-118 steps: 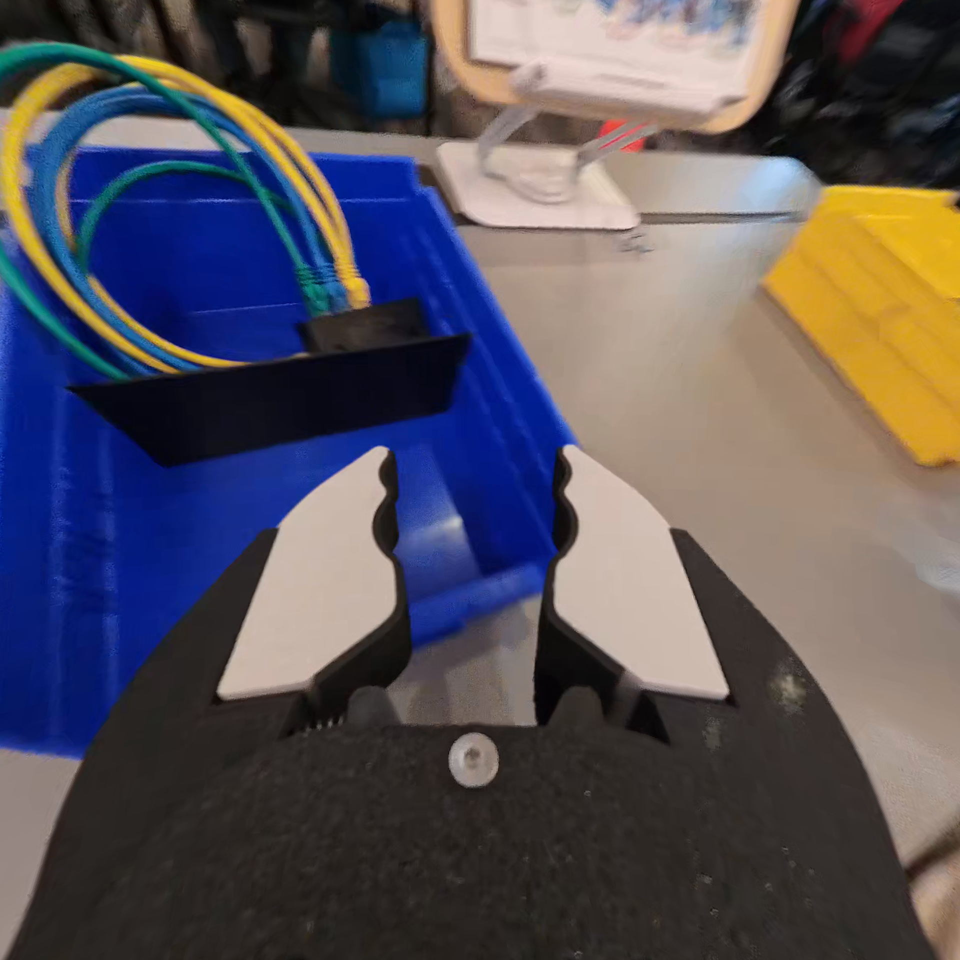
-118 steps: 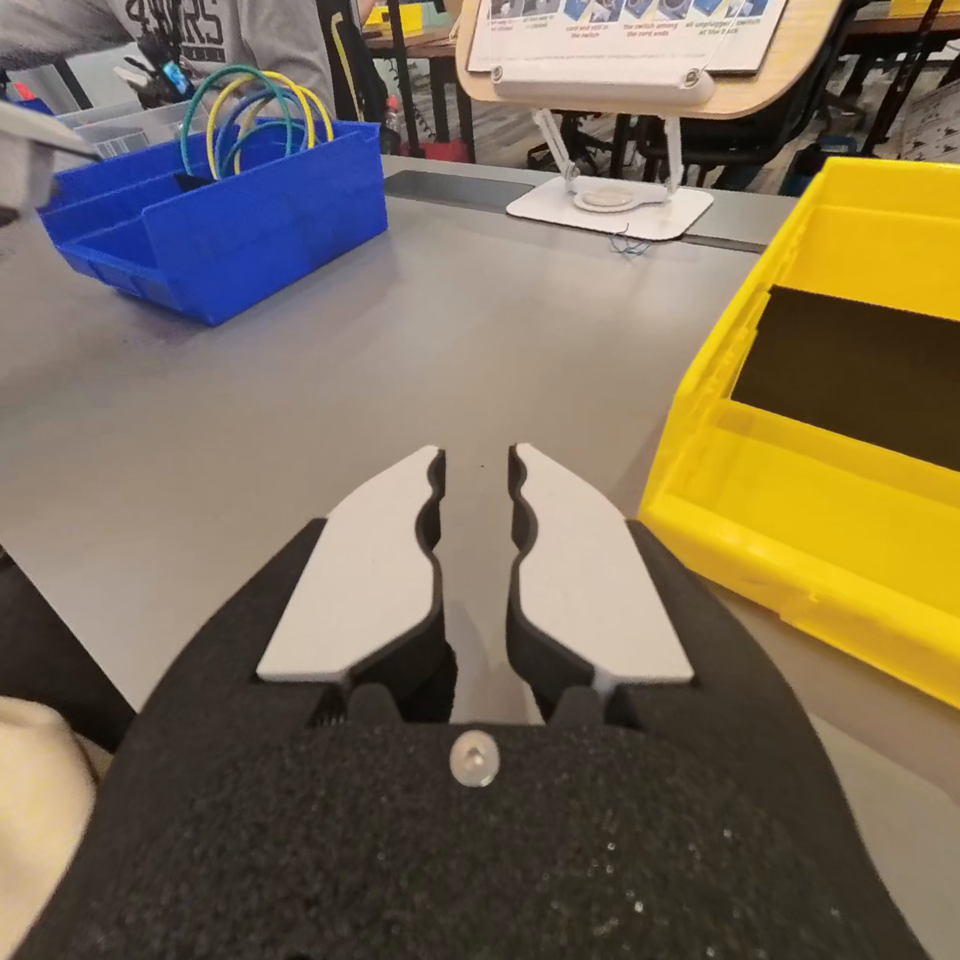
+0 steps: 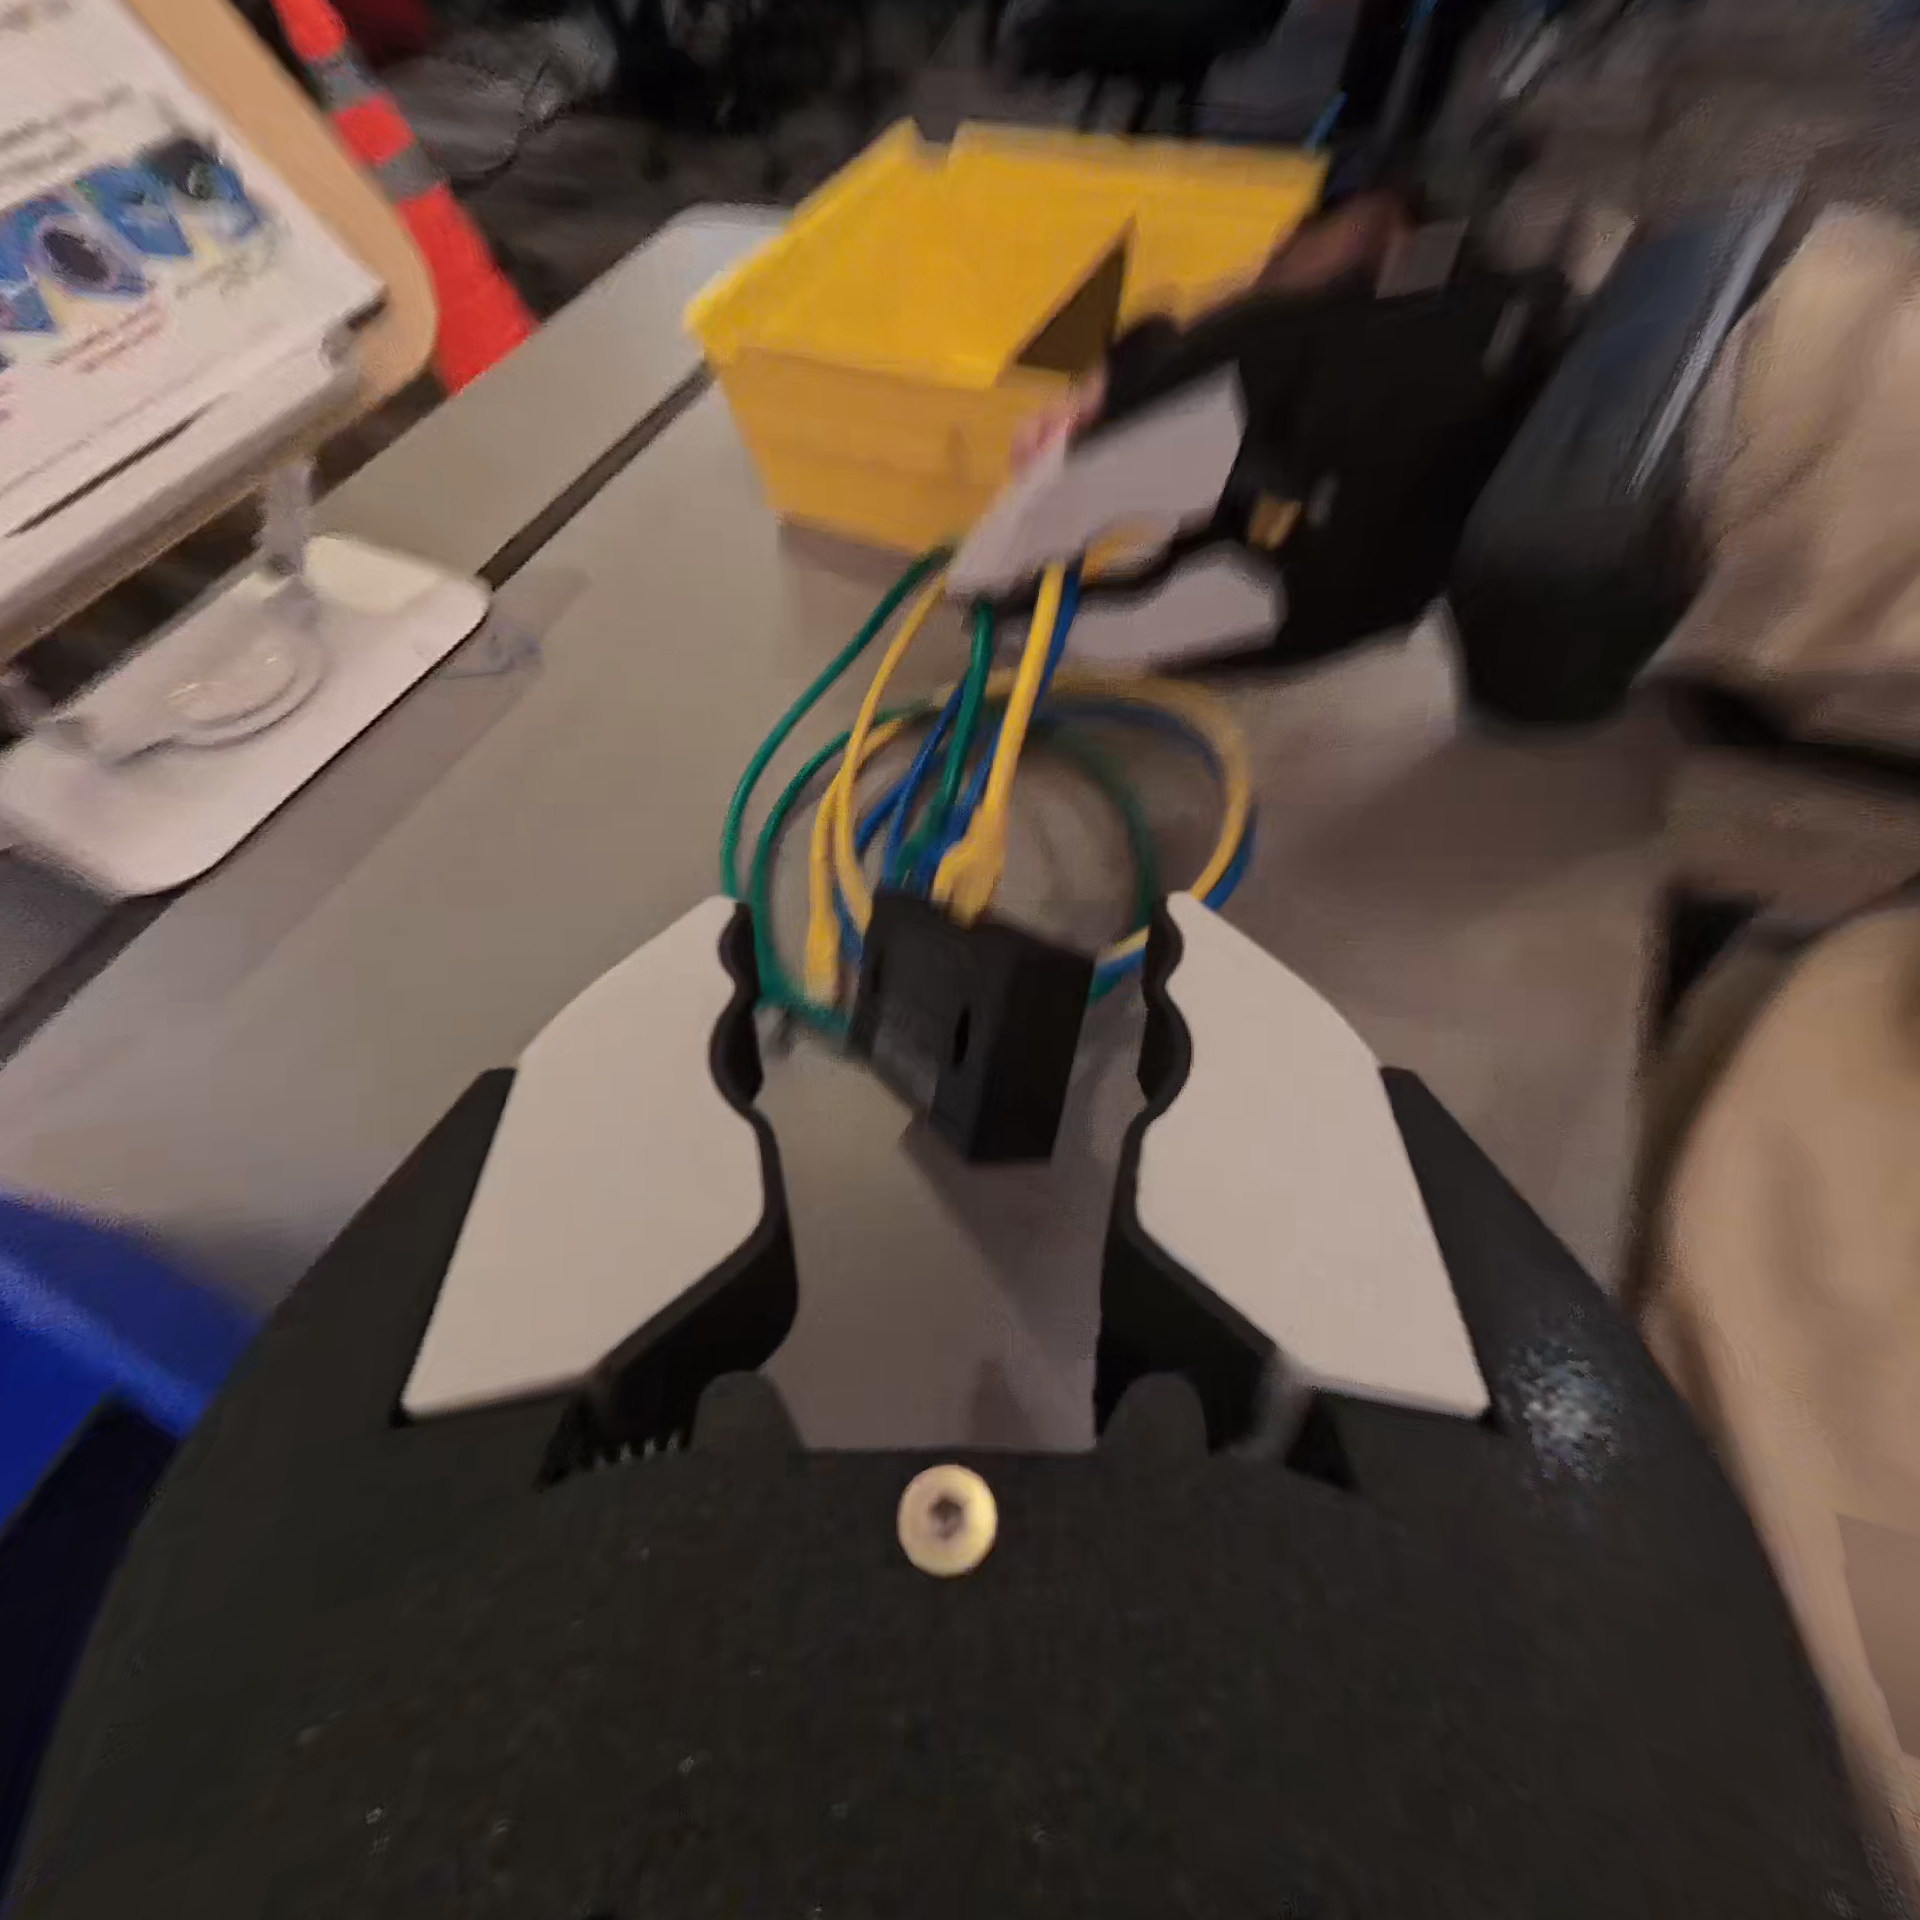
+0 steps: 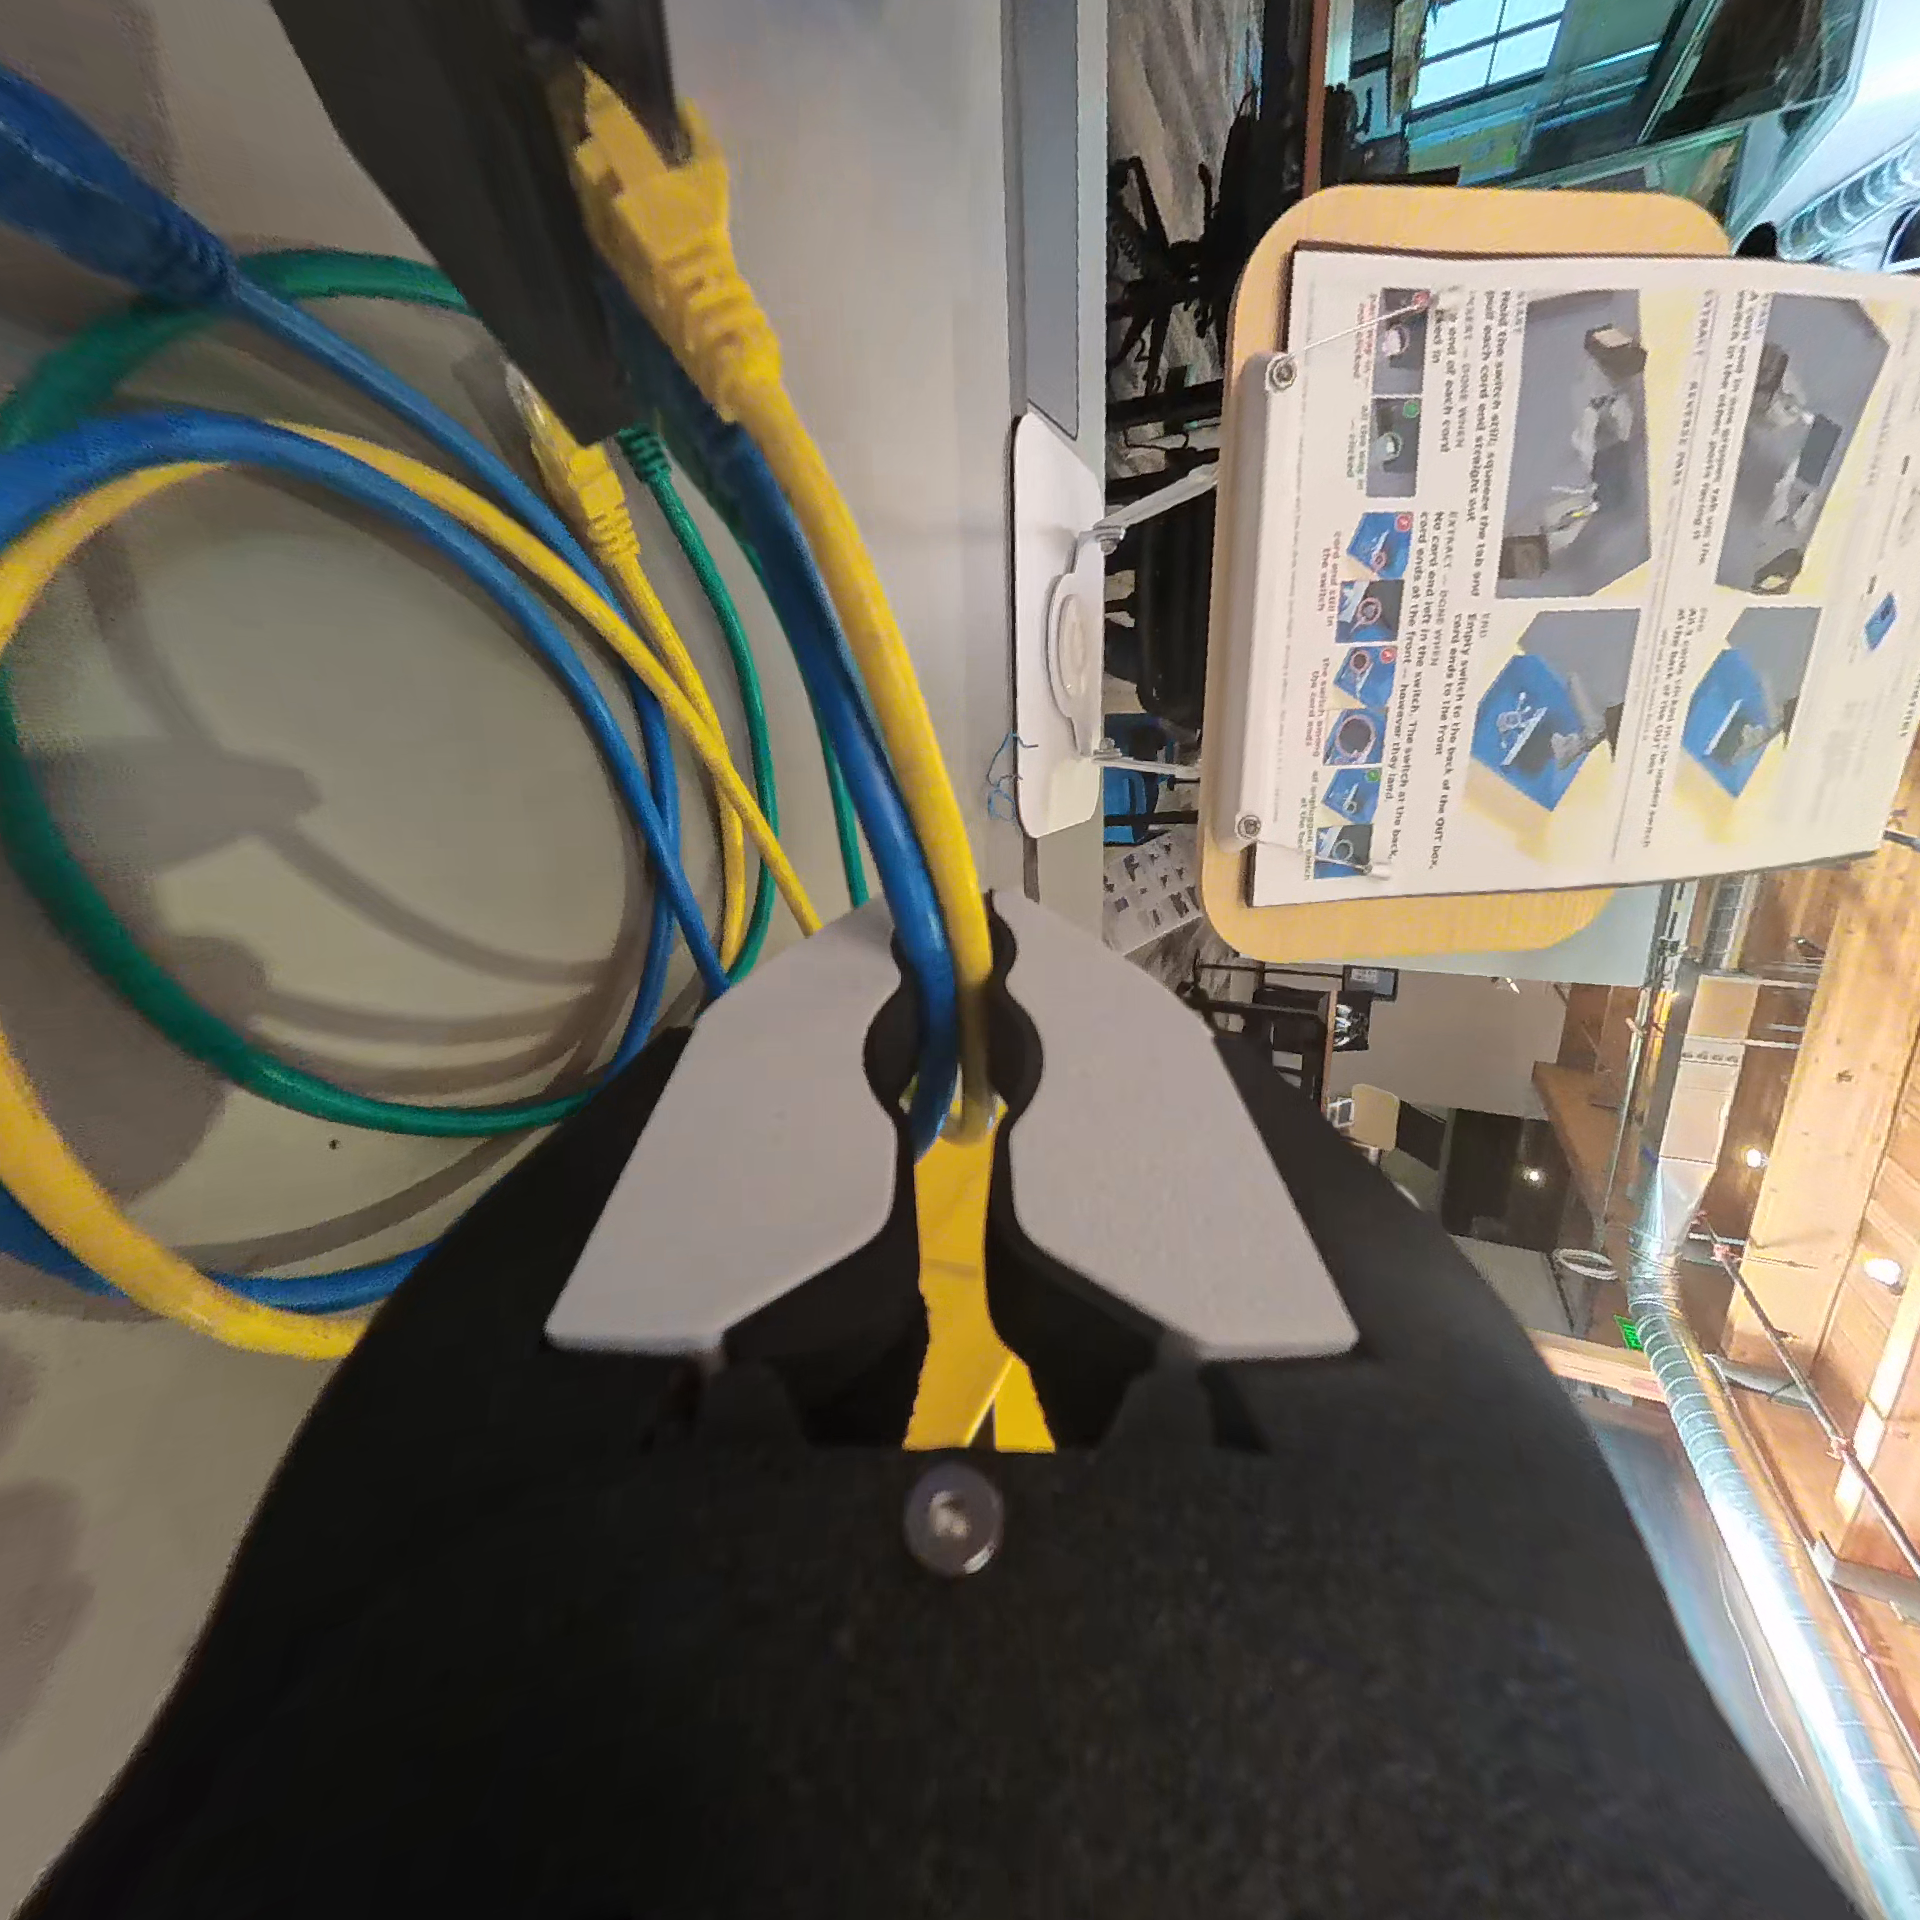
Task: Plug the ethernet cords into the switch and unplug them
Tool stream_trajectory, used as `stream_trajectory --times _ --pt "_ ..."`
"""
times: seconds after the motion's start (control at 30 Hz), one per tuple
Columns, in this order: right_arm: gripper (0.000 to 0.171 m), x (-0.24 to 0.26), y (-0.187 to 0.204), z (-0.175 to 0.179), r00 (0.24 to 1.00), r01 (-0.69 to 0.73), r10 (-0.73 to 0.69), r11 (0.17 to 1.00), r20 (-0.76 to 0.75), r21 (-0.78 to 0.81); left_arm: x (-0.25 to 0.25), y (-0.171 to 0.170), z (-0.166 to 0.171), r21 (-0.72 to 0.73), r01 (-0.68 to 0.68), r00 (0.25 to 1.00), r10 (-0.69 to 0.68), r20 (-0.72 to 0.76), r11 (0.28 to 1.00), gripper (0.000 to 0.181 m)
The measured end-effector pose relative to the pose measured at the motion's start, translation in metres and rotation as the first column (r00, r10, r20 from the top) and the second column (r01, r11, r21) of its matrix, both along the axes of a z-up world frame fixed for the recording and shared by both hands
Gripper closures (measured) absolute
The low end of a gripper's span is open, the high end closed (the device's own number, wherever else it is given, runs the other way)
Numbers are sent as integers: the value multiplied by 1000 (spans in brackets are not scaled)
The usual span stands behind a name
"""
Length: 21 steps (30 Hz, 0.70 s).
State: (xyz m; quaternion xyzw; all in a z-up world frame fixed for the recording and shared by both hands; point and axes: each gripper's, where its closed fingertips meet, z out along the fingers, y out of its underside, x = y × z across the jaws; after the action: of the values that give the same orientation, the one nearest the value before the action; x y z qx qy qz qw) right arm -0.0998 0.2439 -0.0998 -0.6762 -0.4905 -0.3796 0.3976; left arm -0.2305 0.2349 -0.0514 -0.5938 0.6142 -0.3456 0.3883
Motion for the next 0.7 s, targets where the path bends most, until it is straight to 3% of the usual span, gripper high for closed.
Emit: stream_trajectory --times 0.1,0.27,0.4,0.57,0.7 --pt "162 -2 3 1 1000 8 -8 1000 -3 0 -14 2 -44 331 -111 976 166 -142 937 115" --pt "162 -7 2 5 1000 9 -9 1000 -28 13 -9 -3 -78 476 -144 952 253 -172 867 114" --pt "161 -8 0 9 998 1 0 1000 -71 25 -11 9 -82 504 -172 953 273 -133 846 123" --pt "161 -9 -1 12 984 -21 26 999 -179 26 -12 2 -84 421 -145 985 171 -26 896 133" --pt "160 -18 -5 20 948 -85 88 996 -307 21 -8 -7 -65 385 -111 987 56 152 916 149"
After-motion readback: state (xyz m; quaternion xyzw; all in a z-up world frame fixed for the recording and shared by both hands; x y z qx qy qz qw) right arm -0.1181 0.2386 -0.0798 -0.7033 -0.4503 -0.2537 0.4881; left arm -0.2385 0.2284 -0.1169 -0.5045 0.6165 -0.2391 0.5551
